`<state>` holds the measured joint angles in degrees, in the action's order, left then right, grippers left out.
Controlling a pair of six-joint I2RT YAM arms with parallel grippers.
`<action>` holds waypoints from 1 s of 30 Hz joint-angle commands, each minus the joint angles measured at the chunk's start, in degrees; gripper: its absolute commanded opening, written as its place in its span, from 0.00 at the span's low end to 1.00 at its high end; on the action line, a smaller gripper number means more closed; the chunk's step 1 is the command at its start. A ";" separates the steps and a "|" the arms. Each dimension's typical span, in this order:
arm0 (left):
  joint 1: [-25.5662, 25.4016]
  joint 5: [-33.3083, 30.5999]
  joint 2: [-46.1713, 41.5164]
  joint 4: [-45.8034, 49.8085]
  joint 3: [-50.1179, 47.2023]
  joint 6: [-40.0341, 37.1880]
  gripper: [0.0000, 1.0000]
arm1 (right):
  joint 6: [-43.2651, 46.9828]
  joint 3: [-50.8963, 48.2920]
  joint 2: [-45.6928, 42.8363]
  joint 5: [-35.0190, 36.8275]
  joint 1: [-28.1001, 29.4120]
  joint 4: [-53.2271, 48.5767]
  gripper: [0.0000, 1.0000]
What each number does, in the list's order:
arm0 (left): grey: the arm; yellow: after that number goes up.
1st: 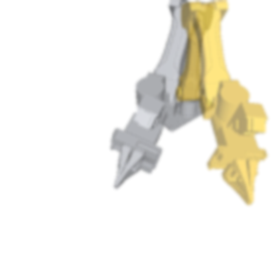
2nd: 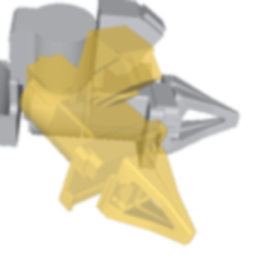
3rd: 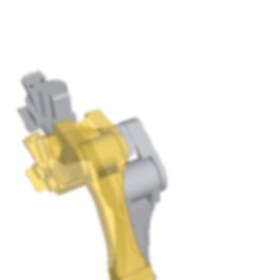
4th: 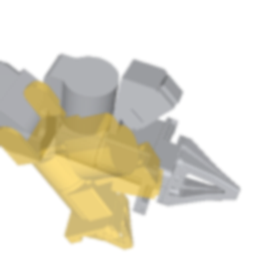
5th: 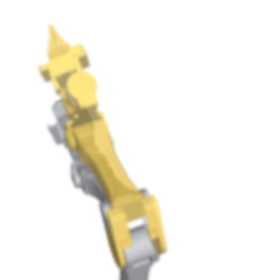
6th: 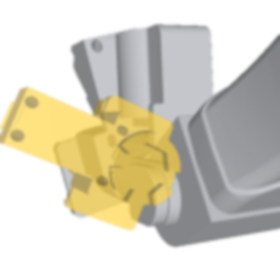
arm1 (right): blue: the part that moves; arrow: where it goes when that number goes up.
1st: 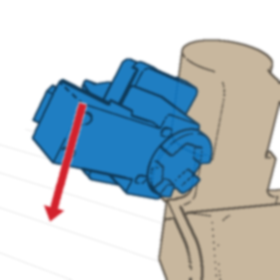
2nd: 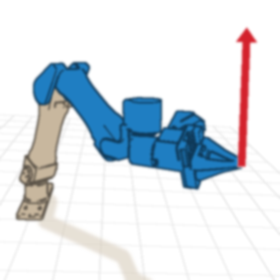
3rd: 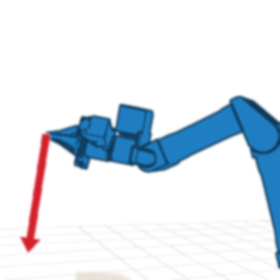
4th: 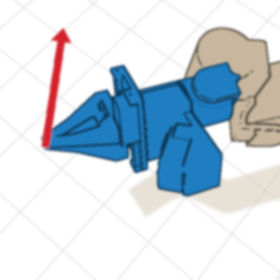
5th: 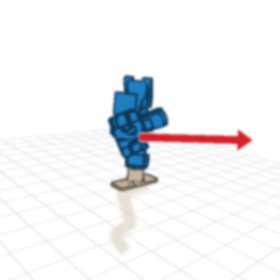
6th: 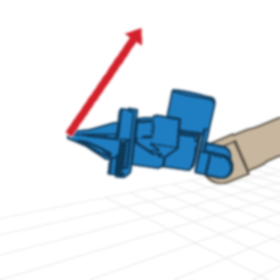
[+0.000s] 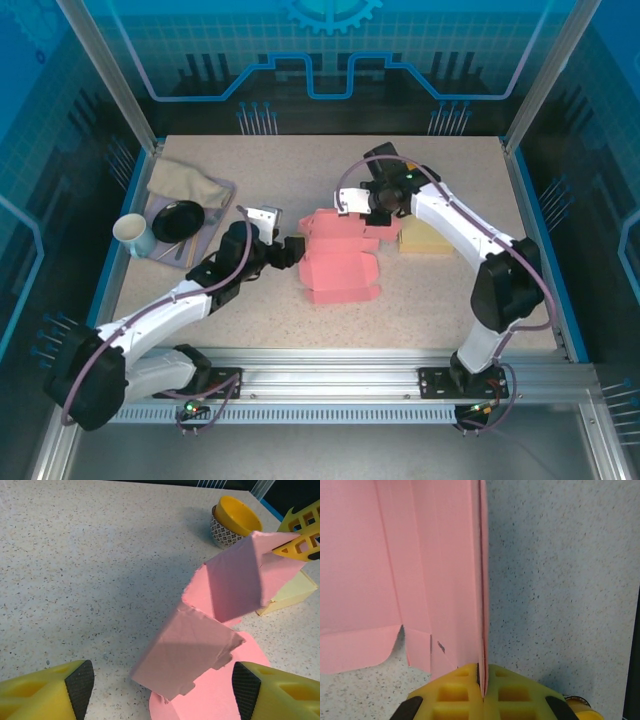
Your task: Fold the paper box
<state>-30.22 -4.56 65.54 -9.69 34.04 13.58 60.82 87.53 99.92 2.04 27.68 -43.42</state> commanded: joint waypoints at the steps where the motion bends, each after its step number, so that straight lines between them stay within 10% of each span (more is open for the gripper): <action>1: -0.04 -4.04 3.58 -1.02 1.63 -0.84 0.76 | -0.14 0.66 1.58 4.67 1.06 -0.24 0.00; 18: 3.02 7.08 5.66 4.25 11.24 -6.84 0.75 | 6.74 -10.31 -1.28 3.85 2.25 19.00 0.00; 30: 3.89 3.44 5.14 3.72 9.36 -4.02 0.73 | 15.59 -31.27 -7.60 10.30 5.72 57.26 0.00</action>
<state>-27.18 -0.03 73.54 -6.00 45.15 9.08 72.64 58.98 94.08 10.13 32.45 0.21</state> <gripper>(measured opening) 0.727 0.043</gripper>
